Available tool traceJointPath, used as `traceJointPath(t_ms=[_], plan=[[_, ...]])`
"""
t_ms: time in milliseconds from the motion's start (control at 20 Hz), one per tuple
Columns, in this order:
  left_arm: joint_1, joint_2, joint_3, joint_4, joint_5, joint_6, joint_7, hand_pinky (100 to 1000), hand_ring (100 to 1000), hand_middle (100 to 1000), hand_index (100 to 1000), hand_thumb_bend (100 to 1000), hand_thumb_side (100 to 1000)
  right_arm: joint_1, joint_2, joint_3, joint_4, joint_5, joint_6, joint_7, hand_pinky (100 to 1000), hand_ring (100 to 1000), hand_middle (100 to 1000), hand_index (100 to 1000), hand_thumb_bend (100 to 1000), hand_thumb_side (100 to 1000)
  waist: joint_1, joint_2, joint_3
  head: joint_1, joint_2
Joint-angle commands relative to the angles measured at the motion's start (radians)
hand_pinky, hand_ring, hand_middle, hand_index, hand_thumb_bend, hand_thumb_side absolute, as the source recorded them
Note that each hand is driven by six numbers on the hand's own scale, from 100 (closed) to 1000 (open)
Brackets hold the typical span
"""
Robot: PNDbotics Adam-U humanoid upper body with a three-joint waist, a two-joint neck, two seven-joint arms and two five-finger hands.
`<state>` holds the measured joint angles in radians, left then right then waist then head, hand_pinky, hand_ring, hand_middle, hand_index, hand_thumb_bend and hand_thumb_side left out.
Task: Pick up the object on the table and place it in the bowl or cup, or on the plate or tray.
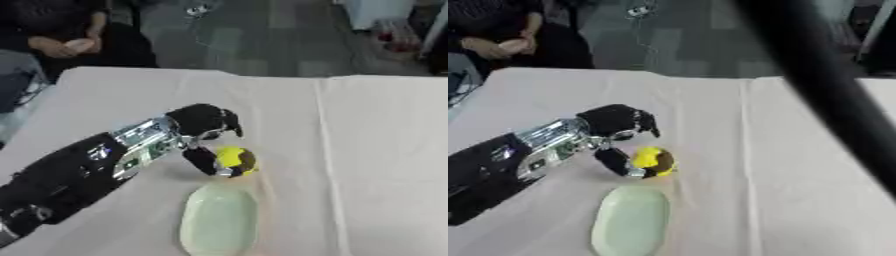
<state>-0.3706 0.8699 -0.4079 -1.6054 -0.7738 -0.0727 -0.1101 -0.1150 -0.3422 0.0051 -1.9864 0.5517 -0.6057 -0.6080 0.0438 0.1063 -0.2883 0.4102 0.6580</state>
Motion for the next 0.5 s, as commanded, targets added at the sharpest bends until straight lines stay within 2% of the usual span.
traceJointPath(t_ms=[50,150,300,500], plan=[[-0.016,0.026,0.014,-0.005,-0.01,0.008,-0.002,614,631,701,784,453,618,-0.017,-0.027,-0.014,-0.014,-0.016,-0.301,-0.299,375,331,296,446,521,651,0.001,-0.011,-0.005,0.015,-0.019],[-0.017,0.021,0.012,0.001,-0.017,0.008,-0.008,615,631,700,784,500,598,-0.02,-0.031,-0.019,-0.014,-0.024,-0.301,-0.299,376,331,296,447,525,652,0.003,-0.01,-0.008,0.018,-0.02],[-0.019,0.014,0.009,0.011,-0.022,0.004,-0.015,616,631,700,785,518,589,-0.026,-0.036,-0.026,-0.014,-0.036,-0.301,-0.299,376,331,297,448,511,658,0.005,-0.007,-0.013,0.019,-0.021],[-0.018,0.007,0.004,0.027,-0.032,-0.003,-0.023,617,632,700,786,531,574,-0.034,-0.04,-0.039,-0.014,-0.053,-0.301,-0.299,377,331,297,449,537,656,0.005,0.0,-0.02,0.016,-0.03]])
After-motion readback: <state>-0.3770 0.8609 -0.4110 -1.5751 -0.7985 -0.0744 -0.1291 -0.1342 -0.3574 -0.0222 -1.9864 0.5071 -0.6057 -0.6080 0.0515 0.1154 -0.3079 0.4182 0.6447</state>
